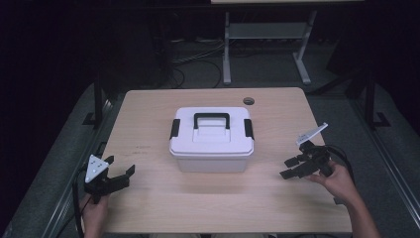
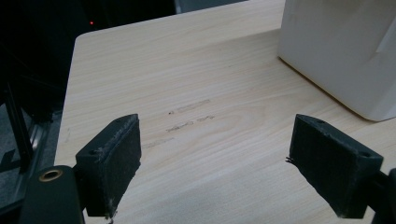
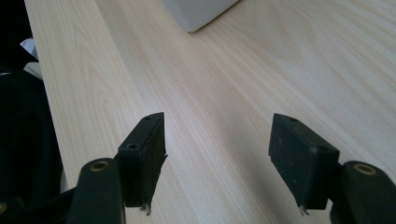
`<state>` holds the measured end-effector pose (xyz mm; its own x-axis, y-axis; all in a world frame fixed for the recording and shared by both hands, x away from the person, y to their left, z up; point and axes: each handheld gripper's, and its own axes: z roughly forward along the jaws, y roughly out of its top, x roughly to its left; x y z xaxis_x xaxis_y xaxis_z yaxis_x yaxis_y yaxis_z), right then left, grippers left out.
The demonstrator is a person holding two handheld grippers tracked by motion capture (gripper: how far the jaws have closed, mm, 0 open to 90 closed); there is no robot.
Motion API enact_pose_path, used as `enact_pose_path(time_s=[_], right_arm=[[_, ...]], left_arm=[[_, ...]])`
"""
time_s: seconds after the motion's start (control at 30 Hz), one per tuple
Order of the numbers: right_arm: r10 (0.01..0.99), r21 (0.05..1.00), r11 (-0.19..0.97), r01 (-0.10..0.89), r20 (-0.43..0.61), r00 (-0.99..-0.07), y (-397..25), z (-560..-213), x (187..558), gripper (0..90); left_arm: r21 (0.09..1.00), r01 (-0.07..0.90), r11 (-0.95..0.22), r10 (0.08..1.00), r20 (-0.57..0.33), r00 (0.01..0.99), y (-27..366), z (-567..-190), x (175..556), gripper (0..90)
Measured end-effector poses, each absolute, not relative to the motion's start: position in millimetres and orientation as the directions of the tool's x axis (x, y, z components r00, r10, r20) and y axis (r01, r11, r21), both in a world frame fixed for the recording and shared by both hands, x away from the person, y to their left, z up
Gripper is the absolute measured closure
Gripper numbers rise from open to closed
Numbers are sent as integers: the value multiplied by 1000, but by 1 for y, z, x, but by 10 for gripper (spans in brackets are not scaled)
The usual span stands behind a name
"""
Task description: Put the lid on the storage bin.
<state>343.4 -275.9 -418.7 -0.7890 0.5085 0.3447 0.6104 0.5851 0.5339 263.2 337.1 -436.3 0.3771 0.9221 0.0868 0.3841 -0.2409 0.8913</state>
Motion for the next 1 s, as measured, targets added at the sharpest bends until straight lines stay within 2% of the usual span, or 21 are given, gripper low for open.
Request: enact_pose_path(time_s=[1.0], right_arm=[[532, 534, 530, 659, 395, -749, -296, -440, 318, 357]], left_arm=[[888, 383, -253, 916, 93, 390, 333, -437, 264, 161]])
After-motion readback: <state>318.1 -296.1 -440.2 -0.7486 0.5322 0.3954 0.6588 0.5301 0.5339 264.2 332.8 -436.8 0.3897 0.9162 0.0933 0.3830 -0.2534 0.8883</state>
